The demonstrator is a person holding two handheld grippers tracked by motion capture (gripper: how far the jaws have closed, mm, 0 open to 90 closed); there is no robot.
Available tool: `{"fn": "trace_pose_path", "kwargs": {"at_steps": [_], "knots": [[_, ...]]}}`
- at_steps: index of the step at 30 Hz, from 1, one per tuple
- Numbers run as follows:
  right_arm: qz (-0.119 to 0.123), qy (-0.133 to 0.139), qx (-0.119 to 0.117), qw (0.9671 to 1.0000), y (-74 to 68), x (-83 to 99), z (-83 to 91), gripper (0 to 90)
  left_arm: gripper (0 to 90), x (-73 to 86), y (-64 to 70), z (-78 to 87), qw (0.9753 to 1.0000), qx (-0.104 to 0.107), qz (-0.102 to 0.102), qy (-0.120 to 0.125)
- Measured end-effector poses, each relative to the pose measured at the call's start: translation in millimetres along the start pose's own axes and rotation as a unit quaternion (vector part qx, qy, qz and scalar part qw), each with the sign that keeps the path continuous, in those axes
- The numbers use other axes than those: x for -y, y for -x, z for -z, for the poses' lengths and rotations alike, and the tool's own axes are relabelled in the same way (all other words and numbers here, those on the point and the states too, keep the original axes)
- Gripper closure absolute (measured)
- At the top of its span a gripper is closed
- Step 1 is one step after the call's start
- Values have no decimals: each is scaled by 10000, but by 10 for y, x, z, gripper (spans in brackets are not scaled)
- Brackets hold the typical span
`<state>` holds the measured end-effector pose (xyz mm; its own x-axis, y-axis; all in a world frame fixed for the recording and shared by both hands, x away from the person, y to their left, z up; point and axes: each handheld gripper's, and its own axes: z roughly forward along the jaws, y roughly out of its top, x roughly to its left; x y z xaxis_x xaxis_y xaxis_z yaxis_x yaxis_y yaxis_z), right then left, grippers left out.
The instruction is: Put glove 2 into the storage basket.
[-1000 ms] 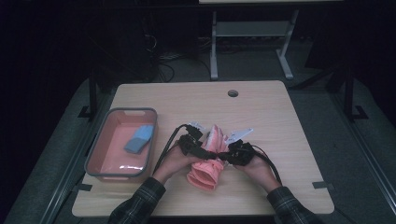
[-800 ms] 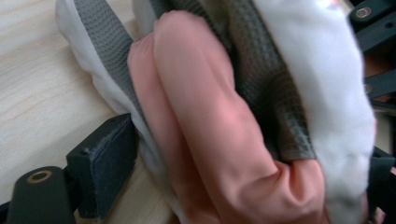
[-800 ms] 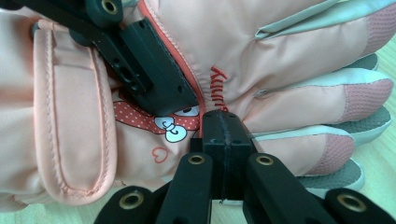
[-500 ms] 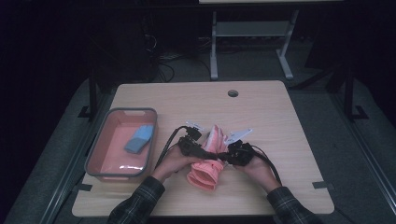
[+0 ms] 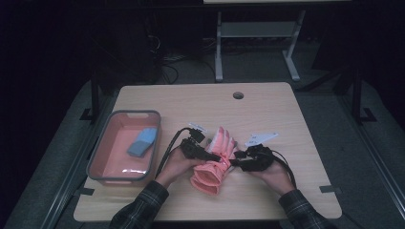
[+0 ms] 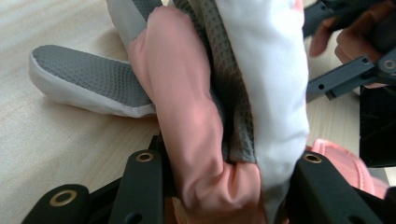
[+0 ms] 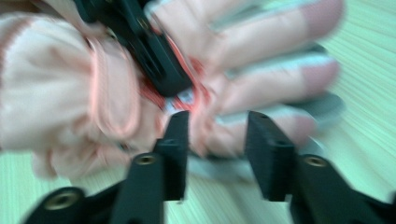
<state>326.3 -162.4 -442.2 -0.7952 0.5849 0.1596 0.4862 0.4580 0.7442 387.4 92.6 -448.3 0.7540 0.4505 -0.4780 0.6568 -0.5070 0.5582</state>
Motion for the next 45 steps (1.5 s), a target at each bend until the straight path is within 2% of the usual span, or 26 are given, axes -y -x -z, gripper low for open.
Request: {"fn": "trace_pose_path", "kwargs": {"at_steps": [1, 2, 4, 6, 7, 8, 10, 15, 19, 20, 23, 25, 28, 29, 31, 33, 34, 36, 38, 39, 43, 44, 45], "knots": [[-4, 21, 74, 10000, 12, 29, 26, 481, 605, -6, 23, 17, 10000, -10, -10, 27], [-4, 21, 74, 10000, 12, 29, 26, 481, 605, -6, 23, 17, 10000, -10, -10, 27], [-68, 56, 222, 9997, 74, 116, 89, 428, 604, -17, 64, 56, 10000, -33, -17, 65], [-251, -18, 412, 9988, 159, 213, 118, 350, 603, -31, 91, 121, 9999, -47, -17, 149], [-251, -18, 412, 9988, 159, 213, 118, 350, 603, -31, 91, 121, 9999, -47, -17, 149], [-247, -90, 551, 9981, 190, 263, 101, 335, 603, -37, 102, 144, 9999, -40, 7, 152], [-268, -115, 551, 9981, 200, 273, 93, 324, 603, -40, 112, 161, 9998, -44, 24, 168], [-339, -251, 796, 9959, 248, 327, -15, 302, 603, -63, 169, 275, 9996, -69, -48, 261], [-325, -186, 862, 9956, 257, 337, -37, 301, 602, -91, 226, 395, 9993, -177, -110, 304], [-286, -175, 904, 9953, 260, 342, -54, 282, 601, -103, 234, 471, 9991, -198, -83, 371], [-194, -170, 954, 9951, 255, 348, -77, 274, 600, -120, 239, 542, 9989, -168, -58, 423], [-215, -128, 957, 9951, 249, 353, -93, 236, 600, -144, 266, 642, 9985, -232, -63, 494], [-114, -150, 1029, 9945, 234, 359, -114, 195, 600, -177, 286, 828, 9977, -329, -51, 597], [-114, -150, 1029, 9945, 234, 359, -114, 195, 600, -177, 286, 828, 9977, -329, -51, 597], [-161, -134, 1020, 9946, 231, 363, -122, 152, 600, -197, 295, 978, 9972, -441, -76, 607], [-143, -126, 1030, 9945, 236, 367, -128, 136, 599, -200, 298, 1029, 9969, -474, -71, 618], [-149, -131, 1036, 9944, 237, 367, -130, 134, 599, -207, 303, 1134, 9963, -531, -70, 670], [-145, -133, 1036, 9944, 238, 367, -130, 131, 598, -212, 300, 1186, 9960, -548, -53, 698], [-148, -136, 1043, 9943, 236, 367, -130, 130, 598, -219, 288, 1348, 9947, -672, -43, 773], [-148, -136, 1043, 9943, 236, 367, -130, 130, 597, -219, 288, 1348, 9947, -672, -43, 773], [-147, -137, 1047, 9943, 236, 367, -131, 131, 596, -203, 250, 1569, 9931, -819, 39, 833], [-141, -137, 1048, 9943, 237, 367, -131, 131, 597, -182, 229, 1687, 9919, -887, 103, 898], [-141, -137, 1048, 9943, 237, 367, -131, 131, 596, -182, 229, 1687, 9919, -887, 103, 898]]}}
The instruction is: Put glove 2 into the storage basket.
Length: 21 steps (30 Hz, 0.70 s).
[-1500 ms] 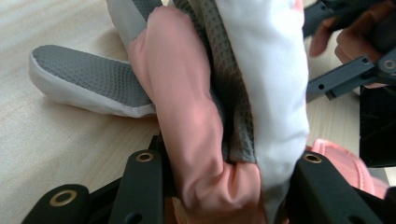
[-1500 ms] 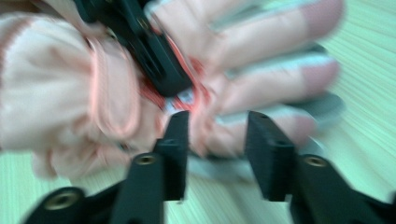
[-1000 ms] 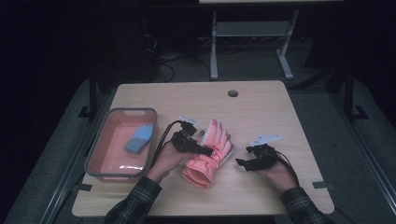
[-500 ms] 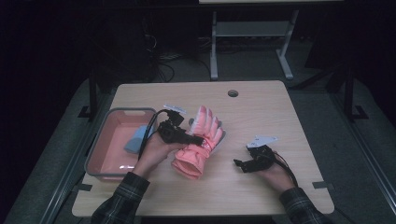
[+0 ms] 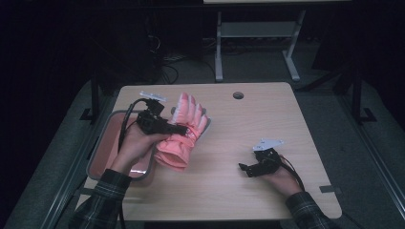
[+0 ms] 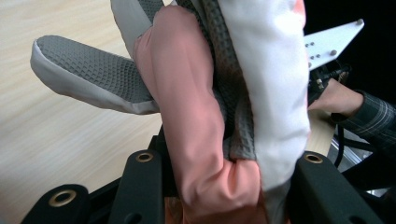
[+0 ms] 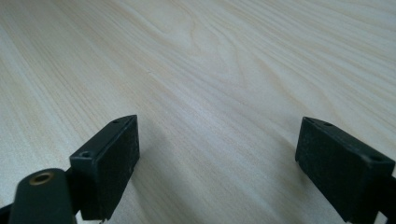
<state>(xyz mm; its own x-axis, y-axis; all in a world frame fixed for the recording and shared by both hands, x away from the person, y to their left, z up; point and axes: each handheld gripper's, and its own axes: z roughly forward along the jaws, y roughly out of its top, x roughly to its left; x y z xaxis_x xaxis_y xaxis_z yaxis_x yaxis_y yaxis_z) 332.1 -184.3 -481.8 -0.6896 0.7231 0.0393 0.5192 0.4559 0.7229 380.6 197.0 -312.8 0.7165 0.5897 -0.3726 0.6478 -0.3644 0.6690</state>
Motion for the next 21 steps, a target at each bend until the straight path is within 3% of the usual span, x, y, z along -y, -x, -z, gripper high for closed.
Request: {"fn": "trace_pose_path", "kwargs": {"at_steps": [6, 7, 11, 16, 21], "knots": [[-1, 3, 0, 10000, 0, 0, 0, 130, 596, 51, -166, 414, 9990, -348, 162, 210], [-1, 3, 0, 10000, 0, 0, 0, 130, 596, 51, -166, 414, 9990, -348, 162, 210], [-3, 2, 3, 10000, -1, 0, -1, 130, 596, 147, -327, 678, 9968, -638, 351, 326], [-2, 2, 3, 10000, -1, 0, -1, 130, 596, 258, -470, 827, 9944, -832, 528, 384], [2, -1, 4, 10000, 0, 0, -1, 130, 595, 446, -679, 920, 9904, -1093, 766, 357]]}}
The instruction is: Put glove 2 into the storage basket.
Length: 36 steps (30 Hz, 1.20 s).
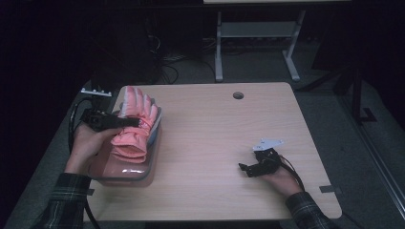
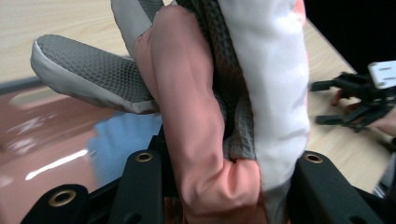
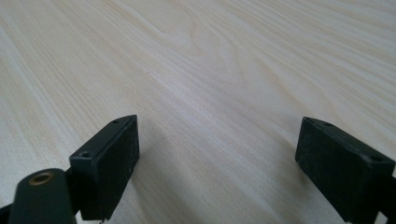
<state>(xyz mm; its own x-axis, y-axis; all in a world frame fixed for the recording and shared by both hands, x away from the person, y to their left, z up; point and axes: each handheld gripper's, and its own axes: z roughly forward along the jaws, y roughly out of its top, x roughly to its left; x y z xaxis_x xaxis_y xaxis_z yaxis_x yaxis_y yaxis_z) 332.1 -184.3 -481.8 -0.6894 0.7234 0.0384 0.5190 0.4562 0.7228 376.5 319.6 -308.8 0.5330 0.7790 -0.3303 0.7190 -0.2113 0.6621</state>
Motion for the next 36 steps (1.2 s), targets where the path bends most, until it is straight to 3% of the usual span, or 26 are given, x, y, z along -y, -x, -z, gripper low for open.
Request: {"fn": "trace_pose_path", "kwargs": {"at_steps": [6, 18, 22, 26, 27, 30, 31, 32, 36], "knots": [[1, -2, 1, 10000, 0, 0, 0, 129, 592, 136, -187, -152, 9992, -258, 137, -258], [-8, -1, 5, 10000, -2, -1, -1, 129, 569, 440, -391, -606, 9961, -224, 310, -794], [-8, -1, 5, 10000, -3, -1, -1, 129, 550, 517, -439, -664, 9962, -190, 356, -771], [-10, -1, 4, 10000, -4, -1, -1, 129, 410, 556, -474, -665, 9972, -103, 340, -653], [-10, -1, 5, 10000, -3, -1, -1, 129, 410, 553, -478, -659, 9975, -86, 310, -625], [-11, -1, 6, 10000, -4, -1, -1, 129, 245, 535, -486, -643, 9979, -59, 258, -598], [-11, -2, 6, 10000, -4, -1, -1, 129, 245, 530, -488, -635, 9981, -76, 230, -566], [-10, -1, 5, 10000, -3, -1, -1, 129, 175, 520, -480, -612, 9982, -222, 147, -538], [-12, -2, 5, 10000, -4, -1, -1, 129, 136, 493, -463, -534, 9983, -361, 85, -451]]}}
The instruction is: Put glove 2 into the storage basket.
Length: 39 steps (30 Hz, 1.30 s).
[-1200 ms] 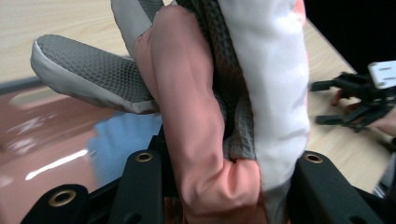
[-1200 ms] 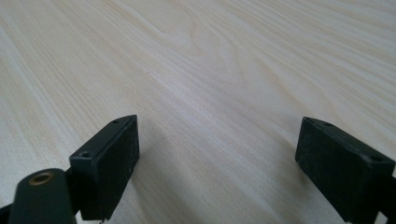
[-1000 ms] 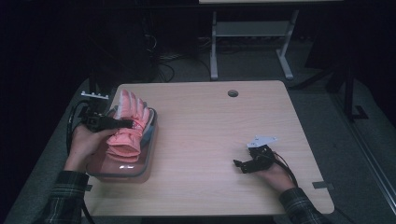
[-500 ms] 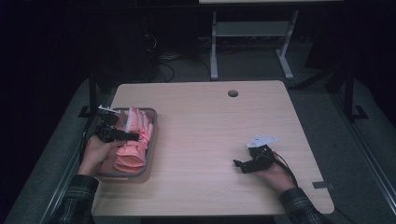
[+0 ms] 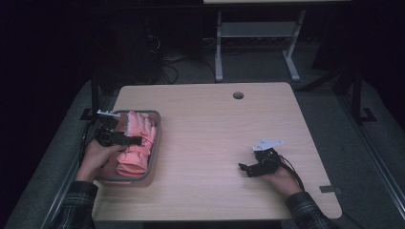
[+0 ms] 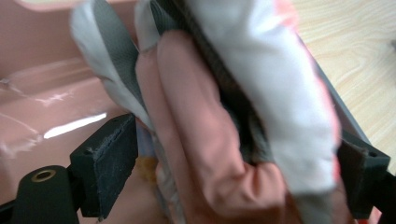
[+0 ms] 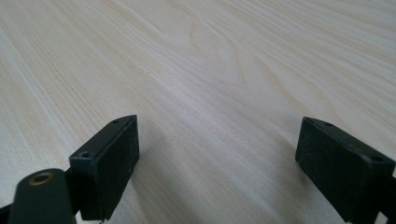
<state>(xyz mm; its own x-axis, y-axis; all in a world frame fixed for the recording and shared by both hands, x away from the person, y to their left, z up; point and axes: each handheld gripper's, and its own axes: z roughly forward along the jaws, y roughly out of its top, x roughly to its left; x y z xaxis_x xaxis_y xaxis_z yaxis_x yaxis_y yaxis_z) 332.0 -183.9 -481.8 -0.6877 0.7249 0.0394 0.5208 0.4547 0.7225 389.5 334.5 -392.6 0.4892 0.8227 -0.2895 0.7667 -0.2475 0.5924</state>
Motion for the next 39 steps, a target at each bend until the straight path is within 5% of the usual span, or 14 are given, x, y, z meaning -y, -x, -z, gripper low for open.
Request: {"fn": "trace_pose_path", "kwargs": {"at_steps": [14, 21, 29, 39], "knots": [[1, -1, 0, 10000, 0, 0, 0, 129, 134, -109, 134, 435, 9973, -332, -370, 542], [0, 0, 2, 10000, 0, 0, 0, 129, 134, -195, 320, 566, 9942, -268, -600, 856], [0, 4, -1, 10000, 0, 0, -1, 129, 134, -315, 680, 454, 9911, 24, -947, 933], [-3, 6, -4, 10000, 0, 0, 0, 129, 134, -447, 1164, 84, 9870, 456, -1279, 864]]}}
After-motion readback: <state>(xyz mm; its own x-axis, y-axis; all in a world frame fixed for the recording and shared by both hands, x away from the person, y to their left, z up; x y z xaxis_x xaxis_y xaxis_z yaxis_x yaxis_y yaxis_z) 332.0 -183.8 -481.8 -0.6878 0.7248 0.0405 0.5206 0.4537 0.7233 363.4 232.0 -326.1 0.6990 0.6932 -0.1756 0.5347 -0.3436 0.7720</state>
